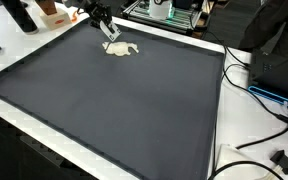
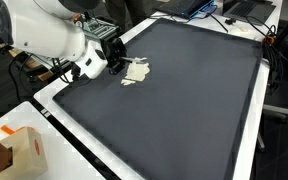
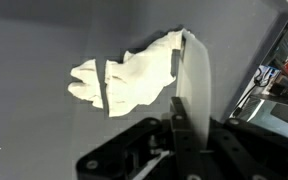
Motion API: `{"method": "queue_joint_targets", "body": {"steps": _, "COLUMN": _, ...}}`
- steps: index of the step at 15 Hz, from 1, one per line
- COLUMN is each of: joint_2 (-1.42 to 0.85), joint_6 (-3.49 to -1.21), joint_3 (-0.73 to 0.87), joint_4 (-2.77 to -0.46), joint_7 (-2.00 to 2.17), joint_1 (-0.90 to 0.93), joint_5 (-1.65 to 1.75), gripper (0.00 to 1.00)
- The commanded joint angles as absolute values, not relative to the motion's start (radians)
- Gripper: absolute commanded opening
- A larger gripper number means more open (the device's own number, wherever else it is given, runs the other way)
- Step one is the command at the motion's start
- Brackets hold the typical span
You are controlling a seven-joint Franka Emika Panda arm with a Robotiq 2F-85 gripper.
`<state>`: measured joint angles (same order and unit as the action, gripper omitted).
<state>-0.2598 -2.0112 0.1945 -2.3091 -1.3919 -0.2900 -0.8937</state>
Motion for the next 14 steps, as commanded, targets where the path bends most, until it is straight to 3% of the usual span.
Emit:
{"method": "queue_joint_targets", "body": {"steps": 1, "joint_2": -0.217, "joint_6": -2.03, "joint_3": 0.206, "joint_4": -2.339, "joint_7": -1.278, "joint_1": -0.278, "joint_5": -0.879, "gripper": 0.01}}
{"method": "queue_joint_targets", "body": {"steps": 10, "joint_2": -0.105, "joint_6": -2.154, "joint_3": 0.198, "joint_4": -2.406, "joint_7": -1.027, "joint_1": -0.239, "joint_5": -0.844, "gripper": 0.01}}
{"method": "queue_joint_targets", "body": {"steps": 14, "joint_2": -0.038, "joint_6": -2.313, "joint_3": 0.186, "joint_4": -2.459, "joint_7": -0.888, "joint_1": -0.207, "joint_5": -0.782, "gripper": 0.01}}
